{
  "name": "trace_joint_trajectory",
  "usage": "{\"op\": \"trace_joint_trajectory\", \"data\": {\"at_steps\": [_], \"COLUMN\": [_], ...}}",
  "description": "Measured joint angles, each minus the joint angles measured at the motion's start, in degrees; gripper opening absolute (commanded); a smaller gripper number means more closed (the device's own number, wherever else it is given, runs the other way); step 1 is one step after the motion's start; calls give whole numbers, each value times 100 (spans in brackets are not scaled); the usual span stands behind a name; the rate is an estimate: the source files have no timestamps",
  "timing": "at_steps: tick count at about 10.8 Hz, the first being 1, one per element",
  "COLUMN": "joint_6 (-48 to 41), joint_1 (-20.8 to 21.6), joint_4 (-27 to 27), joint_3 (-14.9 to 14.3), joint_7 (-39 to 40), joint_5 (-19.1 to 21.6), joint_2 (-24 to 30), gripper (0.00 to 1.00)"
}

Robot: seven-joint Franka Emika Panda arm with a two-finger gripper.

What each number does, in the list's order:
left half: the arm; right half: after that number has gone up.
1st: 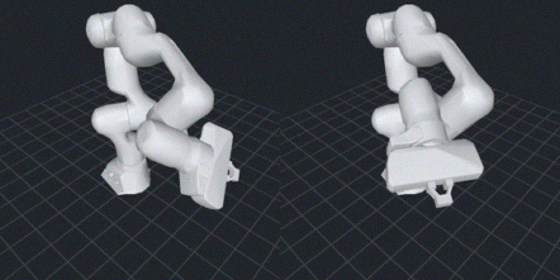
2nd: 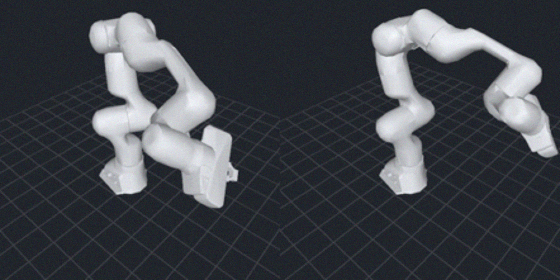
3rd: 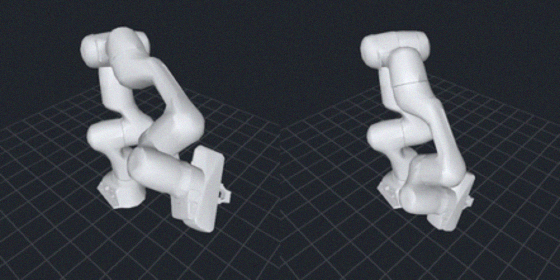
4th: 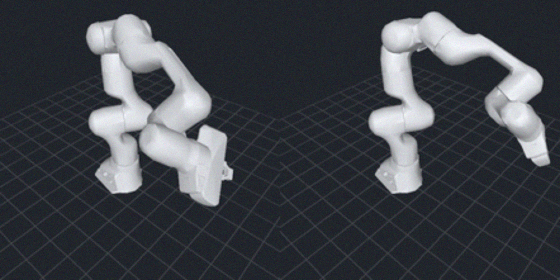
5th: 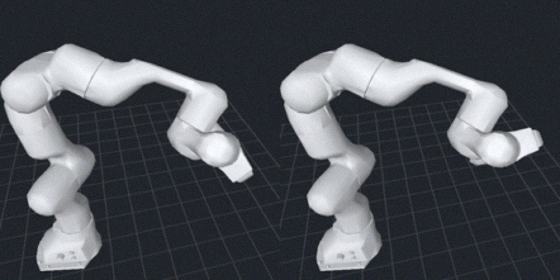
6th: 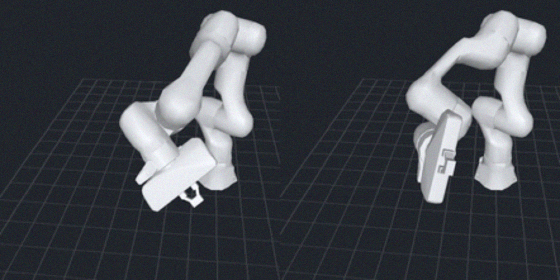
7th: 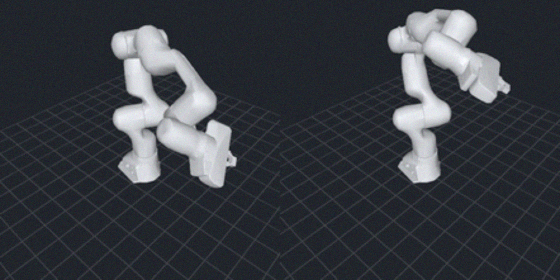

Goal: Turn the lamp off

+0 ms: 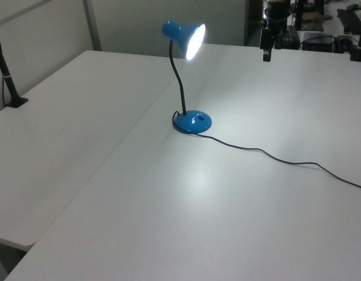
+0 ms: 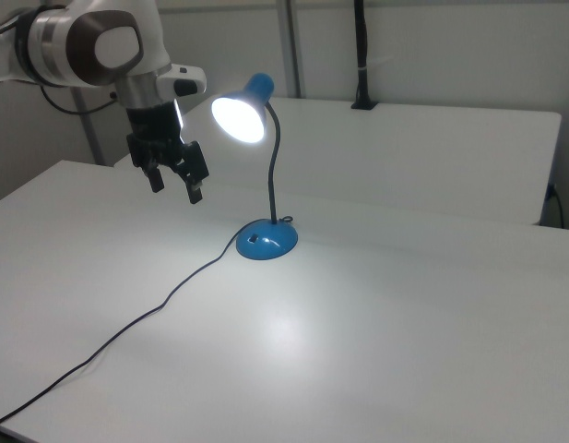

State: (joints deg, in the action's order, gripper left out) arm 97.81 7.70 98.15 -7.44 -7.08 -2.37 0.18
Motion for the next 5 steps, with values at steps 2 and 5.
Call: {"op": "trace_joint_trajectory", "data": {"at_steps": [2,5], "joint_6": [-11,19], "joint_1": [-10,-10], "joint_4": [-42,-153], "joint_3": [-22,-22], "joint_7": [-11,-27], "joint_5": [0,0], "joint_2": [-57,-216], "gripper": [100,100]}}
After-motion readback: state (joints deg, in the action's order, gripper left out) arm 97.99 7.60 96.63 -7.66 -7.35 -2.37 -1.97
